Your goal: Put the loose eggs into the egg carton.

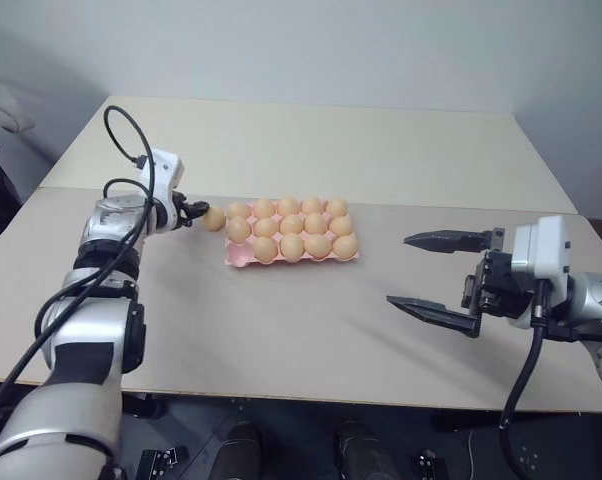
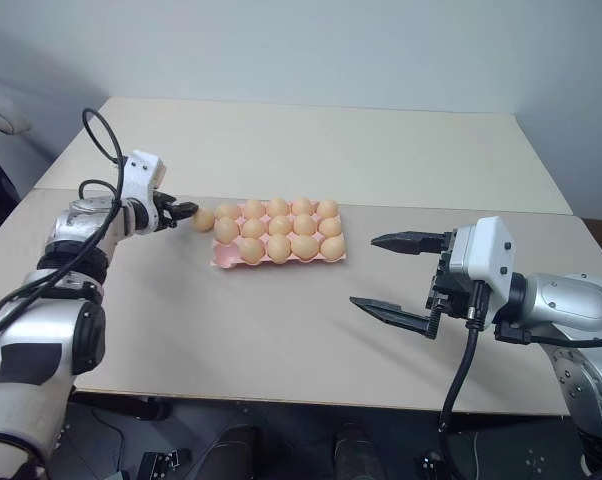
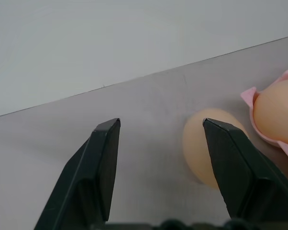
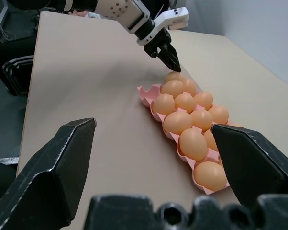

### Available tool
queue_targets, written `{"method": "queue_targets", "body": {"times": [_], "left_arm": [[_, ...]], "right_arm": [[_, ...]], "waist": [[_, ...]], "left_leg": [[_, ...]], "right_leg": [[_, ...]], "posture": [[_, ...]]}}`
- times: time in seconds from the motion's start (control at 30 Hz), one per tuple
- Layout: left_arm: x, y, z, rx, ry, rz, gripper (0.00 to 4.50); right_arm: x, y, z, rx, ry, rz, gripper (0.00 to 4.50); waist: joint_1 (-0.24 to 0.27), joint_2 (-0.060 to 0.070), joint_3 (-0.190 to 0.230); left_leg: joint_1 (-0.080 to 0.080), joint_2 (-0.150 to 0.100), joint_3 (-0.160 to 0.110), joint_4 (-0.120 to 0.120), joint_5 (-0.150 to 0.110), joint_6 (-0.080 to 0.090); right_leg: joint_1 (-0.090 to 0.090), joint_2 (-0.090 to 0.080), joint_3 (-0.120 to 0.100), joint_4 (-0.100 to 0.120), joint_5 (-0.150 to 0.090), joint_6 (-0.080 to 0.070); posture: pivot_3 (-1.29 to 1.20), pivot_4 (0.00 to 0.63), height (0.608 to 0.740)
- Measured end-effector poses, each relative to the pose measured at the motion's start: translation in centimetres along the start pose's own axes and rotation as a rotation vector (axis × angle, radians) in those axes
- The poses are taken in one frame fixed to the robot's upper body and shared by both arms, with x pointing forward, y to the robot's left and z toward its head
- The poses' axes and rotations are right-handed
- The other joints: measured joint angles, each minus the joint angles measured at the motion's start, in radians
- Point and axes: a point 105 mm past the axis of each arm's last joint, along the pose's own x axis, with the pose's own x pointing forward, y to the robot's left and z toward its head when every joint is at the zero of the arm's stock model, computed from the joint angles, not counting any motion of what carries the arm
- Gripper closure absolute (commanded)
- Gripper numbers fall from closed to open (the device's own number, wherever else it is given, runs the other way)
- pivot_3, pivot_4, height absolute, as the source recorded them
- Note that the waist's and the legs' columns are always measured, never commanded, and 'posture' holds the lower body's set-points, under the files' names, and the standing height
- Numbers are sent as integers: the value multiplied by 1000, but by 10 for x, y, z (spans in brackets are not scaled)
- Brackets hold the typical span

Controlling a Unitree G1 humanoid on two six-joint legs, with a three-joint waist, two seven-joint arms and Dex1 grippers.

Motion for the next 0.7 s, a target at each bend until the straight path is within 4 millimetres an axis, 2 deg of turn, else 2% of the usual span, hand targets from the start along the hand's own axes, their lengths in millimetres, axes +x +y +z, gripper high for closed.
{"method": "queue_targets", "body": {"times": [0.07,0.1,0.17,0.27,0.33,0.5,0.7], "left_arm": [[-3,4,-3,0,9,-5,1526],[-4,5,-5,0,13,-7,1352],[-5,5,-12,-8,33,-13,946],[-4,4,-25,-33,56,-28,17],[-6,2,-21,-37,41,-44,17],[-15,3,5,-33,-50,-74,17],[-18,-8,16,-28,-56,-137,17]], "right_arm": [[0,0,0,1,0,-1,0],[0,0,0,1,0,-1,0],[1,-1,1,-3,-5,0,0],[2,-3,2,-5,-12,0,0],[2,-2,1,-2,-13,2,0],[3,-2,1,4,-19,-7,0],[4,1,2,-2,-20,-5,0]], "waist": [[-1,0,0],[0,0,0],[0,0,0],[0,0,0],[0,0,0],[0,0,0],[0,0,0]], "left_leg": [[0,0,0,0,0,0],[0,0,0,0,0,0],[0,0,0,0,0,0],[-2,0,-2,1,0,0],[-3,0,-3,2,0,0],[-3,0,-4,2,0,0],[-3,0,-4,2,0,0]], "right_leg": [[0,0,0,0,0,0],[0,0,0,0,0,0],[0,0,0,0,0,0],[-1,0,-2,0,0,0],[-1,0,-4,0,0,0],[-1,0,-4,0,0,0],[0,0,-5,0,0,0]], "posture": [[0,150,740],[0,150,740],[0,150,740],[0,150,740],[0,150,740],[0,150,740],[0,150,740]]}}
